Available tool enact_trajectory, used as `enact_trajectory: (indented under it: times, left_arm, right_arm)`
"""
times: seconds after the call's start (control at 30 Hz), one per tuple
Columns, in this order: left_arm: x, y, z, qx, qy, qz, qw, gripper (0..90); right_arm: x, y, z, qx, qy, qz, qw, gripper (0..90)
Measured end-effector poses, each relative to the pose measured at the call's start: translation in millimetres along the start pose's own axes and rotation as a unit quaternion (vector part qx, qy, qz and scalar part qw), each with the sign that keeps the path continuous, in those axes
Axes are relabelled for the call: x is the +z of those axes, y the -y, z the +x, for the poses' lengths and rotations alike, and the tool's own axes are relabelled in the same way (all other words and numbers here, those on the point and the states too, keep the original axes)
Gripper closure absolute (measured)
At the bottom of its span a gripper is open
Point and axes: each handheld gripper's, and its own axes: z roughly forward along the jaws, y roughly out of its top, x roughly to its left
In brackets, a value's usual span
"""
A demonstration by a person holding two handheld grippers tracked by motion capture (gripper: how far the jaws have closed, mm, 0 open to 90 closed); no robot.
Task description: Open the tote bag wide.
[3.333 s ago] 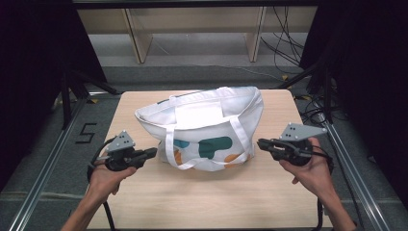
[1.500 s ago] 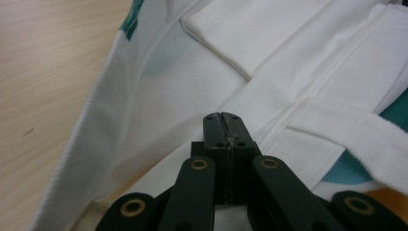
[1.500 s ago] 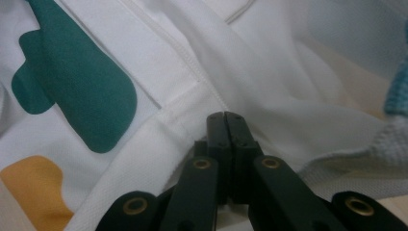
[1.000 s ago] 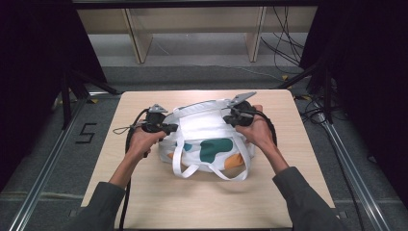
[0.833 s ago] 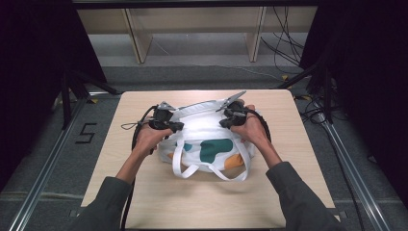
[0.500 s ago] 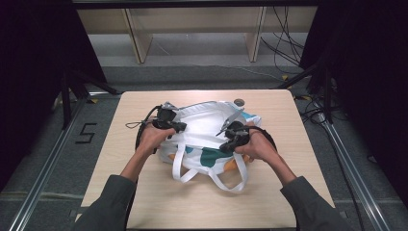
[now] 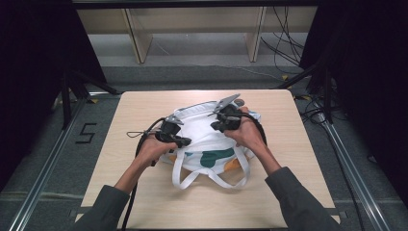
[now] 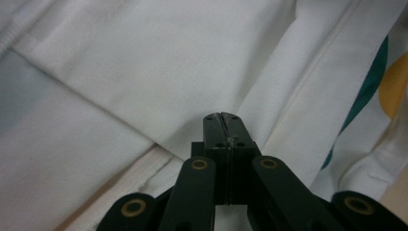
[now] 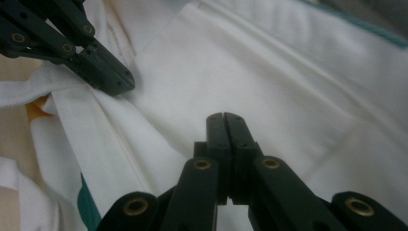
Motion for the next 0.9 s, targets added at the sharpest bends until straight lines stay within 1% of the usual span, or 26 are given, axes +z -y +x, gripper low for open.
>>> enact_trajectory:
  times: [0.03, 0.07, 0.1, 0.13, 0.17, 0.2, 0.23, 0.27, 0.3, 0.33, 0.37, 0.4, 0.43, 0.47, 0.5, 0.53, 0.57, 0.6, 0.63, 0.7, 0.73, 0.77, 0.8, 0.83, 0.87, 0.9]
  left_arm:
    - [-2.0, 4.5, -1.8, 0.007, 0.009, 0.006, 0.9999, 89.6]
    - [-2.0, 4.5, -1.8, 0.007, 0.009, 0.006, 0.9999, 89.6]
    - [-2.8, 10.2, -6.4, 0.003, 0.020, 0.003, 0.9998, 89.6]
    - [-2.8, 10.2, -6.4, 0.003, 0.020, 0.003, 0.9998, 89.6]
    - [-3.3, 13.3, -8.1, 0.004, 0.027, 0.003, 0.9996, 89.6]
    - [-4.5, 16.9, -9.3, 0.011, 0.032, 0.008, 0.9994, 89.6]
    - [-4.9, 21.3, -12.9, 0.010, 0.037, 0.010, 0.9992, 89.6]
    - [-4.9, 21.3, -12.9, 0.010, 0.037, 0.010, 0.9992, 89.7]
    - [-5.3, 24.5, -15.6, 0.009, 0.043, 0.010, 0.9990, 89.7]
    - [-5.3, 24.5, -15.6, 0.009, 0.043, 0.010, 0.9990, 89.7]
    - [-5.9, 26.1, -17.0, 0.016, 0.049, 0.014, 0.9986, 89.7]
    - [-5.8, 29.3, -21.9, 0.017, 0.050, 0.017, 0.9985, 89.7]
    - [-5.8, 29.3, -21.9, 0.017, 0.050, 0.017, 0.9985, 89.7]
    - [-6.1, 31.5, -25.5, 0.027, 0.054, 0.024, 0.9979, 89.6]
    - [-6.3, 32.2, -26.3, 0.028, 0.054, 0.025, 0.9978, 89.6]
    - [-6.3, 32.2, -26.3, 0.028, 0.054, 0.025, 0.9978, 89.7]
    - [-6.1, 34.0, -27.2, 0.028, 0.055, 0.025, 0.9978, 89.6]
    - [-7.3, 34.5, -27.9, 0.026, 0.054, 0.021, 0.9980, 89.7]
    - [-8.5, 33.9, -27.6, 0.030, 0.055, 0.019, 0.9979, 89.6]
    - [-10.2, 32.9, -27.4, 0.028, 0.052, 0.017, 0.9981, 89.6]
    - [-12.2, 27.5, -27.2, 0.039, 0.040, 0.014, 0.9984, 89.4]
    - [-12.2, 27.5, -27.2, 0.039, 0.040, 0.014, 0.9984, 88.9]
    - [-12.0, 23.5, -27.1, 0.044, 0.033, 0.018, 0.9983, 88.1]
    - [-8.3, 12.9, -25.9, 0.044, 0.026, 0.022, 0.9985, 88.0]
    - [-8.3, 12.9, -25.9, 0.044, 0.026, 0.022, 0.9985, 87.9]
    - [-2.9, -1.1, -23.5, 0.057, 0.014, 0.040, 0.9975, 87.7]
  right_arm:
    - [8.3, -2.9, 1.7, -0.009, -0.009, 0.013, 0.9998, 90.0]
    - [8.3, -2.9, 1.7, -0.009, -0.009, 0.013, 0.9998, 90.0]
    - [21.8, -6.5, 8.4, -0.023, -0.037, 0.045, 0.9981, 90.0]
    - [21.8, -6.5, 8.4, -0.023, -0.037, 0.045, 0.9981, 90.0]
    - [35.1, -6.6, 15.9, -0.046, -0.057, 0.067, 0.9950, 90.0]
    - [35.1, -6.6, 15.9, -0.046, -0.057, 0.067, 0.9950, 90.0]
    - [44.3, -6.8, 21.2, -0.051, -0.045, 0.077, 0.9947, 90.0]
    - [45.6, -8.2, 22.6, -0.051, -0.037, 0.077, 0.9951, 90.0]
    - [46.8, -11.3, 22.3, -0.060, -0.016, 0.069, 0.9957, 90.0]
    - [46.8, -11.3, 22.3, -0.060, -0.016, 0.069, 0.9957, 90.0]
    - [48.2, -14.6, 21.6, -0.065, 0.012, 0.065, 0.9957, 90.0]
    - [54.7, -21.4, 14.4, -0.070, 0.050, 0.070, 0.9938, 90.0]
    - [58.5, -22.9, 12.1, -0.066, 0.060, 0.073, 0.9933, 90.0]
    - [63.0, -25.2, 8.3, -0.065, 0.065, 0.076, 0.9928, 90.0]
    - [67.0, -27.5, 5.2, -0.063, 0.076, 0.080, 0.9919, 90.0]
    - [67.0, -27.5, 5.2, -0.063, 0.076, 0.080, 0.9919, 90.0]
    - [73.0, -31.9, 1.3, -0.048, 0.093, 0.092, 0.9902, 90.0]
    - [74.8, -34.1, -0.4, -0.047, 0.099, 0.095, 0.9895, 90.0]
    - [74.1, -36.5, -2.1, -0.042, 0.093, 0.099, 0.9899, 90.0]
    - [72.6, -37.4, -3.3, -0.045, 0.092, 0.095, 0.9902, 90.0]
    - [63.1, -37.4, -3.6, -0.036, 0.079, 0.077, 0.9932, 90.0]
    - [63.1, -37.4, -3.6, -0.036, 0.079, 0.077, 0.9932, 90.0]
    - [50.7, -33.1, -2.0, -0.029, 0.052, 0.055, 0.9967, 90.0]
    - [44.6, -29.7, 0.7, -0.025, 0.039, 0.051, 0.9976, 90.0]
    - [38.7, -25.7, 3.7, -0.030, 0.021, 0.053, 0.9979, 90.0]
    - [32.9, -21.2, 8.1, -0.031, 0.010, 0.058, 0.9978, 90.0]
